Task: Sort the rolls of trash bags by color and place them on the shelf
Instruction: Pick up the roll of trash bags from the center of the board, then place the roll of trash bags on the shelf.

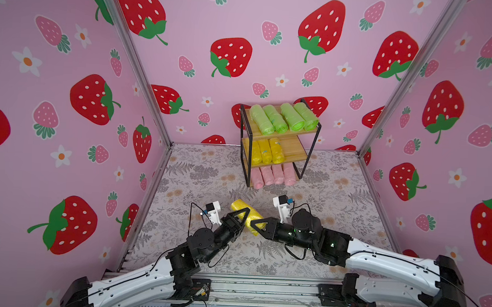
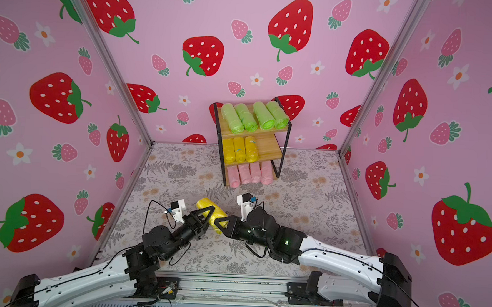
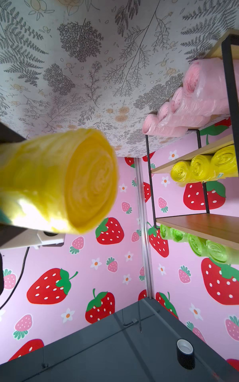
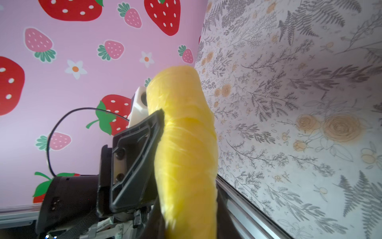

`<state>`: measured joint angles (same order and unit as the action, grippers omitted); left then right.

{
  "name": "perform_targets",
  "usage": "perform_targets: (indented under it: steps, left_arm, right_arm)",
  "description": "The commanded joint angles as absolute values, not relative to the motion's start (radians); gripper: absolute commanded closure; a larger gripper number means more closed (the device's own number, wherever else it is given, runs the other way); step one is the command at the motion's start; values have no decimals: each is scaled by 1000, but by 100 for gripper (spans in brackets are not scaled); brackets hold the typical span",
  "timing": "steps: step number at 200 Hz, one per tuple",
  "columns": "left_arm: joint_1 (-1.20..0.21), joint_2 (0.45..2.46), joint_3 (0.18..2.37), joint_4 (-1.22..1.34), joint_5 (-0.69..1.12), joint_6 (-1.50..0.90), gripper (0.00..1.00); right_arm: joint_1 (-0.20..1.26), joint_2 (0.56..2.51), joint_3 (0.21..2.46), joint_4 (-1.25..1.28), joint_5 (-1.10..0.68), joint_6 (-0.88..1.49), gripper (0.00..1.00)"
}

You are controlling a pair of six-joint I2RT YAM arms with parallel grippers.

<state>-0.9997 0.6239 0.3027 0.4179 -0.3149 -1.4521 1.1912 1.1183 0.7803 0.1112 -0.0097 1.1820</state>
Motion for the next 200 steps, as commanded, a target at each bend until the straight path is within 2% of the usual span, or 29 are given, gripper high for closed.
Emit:
perform_targets:
  steps: [1, 12, 17, 21, 23, 25, 45, 72, 109, 147, 200]
  left_arm:
    - [-1005, 591, 307, 427, -314, -1426, 91]
    - [-1005, 567, 315, 357, -323, -1441, 47]
    - [-1006, 552, 320, 319, -329, -1446, 32]
    - [-1005, 540, 323, 289, -335, -1446, 8]
    - [-1005, 531, 324, 276, -338, -1447, 2]
    - [-1005, 526, 326, 263, -342, -1447, 0]
    - [-1005, 451, 334, 143, -374, -1433, 0]
    - [-1006, 341, 338, -6, -428, -1422, 0]
    - [-1003, 249, 312, -78, -466, -1426, 1]
    - [-1003, 243, 304, -95, -469, -1412, 2]
    - [-1003, 282, 371, -173, -444, -1318, 3]
  right_arm:
    - [1195, 1105, 782, 148, -6, 1186, 100]
    - [1184, 1076, 781, 118, 16, 1175, 100]
    - [1172, 1059, 783, 94, 18, 1169, 100]
    - [1159, 1043, 782, 75, 18, 1165, 100]
    - [1152, 1037, 782, 66, 18, 1164, 100]
    - [1143, 1028, 783, 58, 18, 1163, 100]
    - [1028, 943, 764, 20, -21, 1160, 100]
    - [792, 861, 758, 31, -132, 1194, 100]
    - [537, 965, 810, 185, -238, 1281, 100]
    - [448, 1228, 891, 467, -282, 1435, 100]
    - [406, 1505, 1048, 628, -247, 1518, 100]
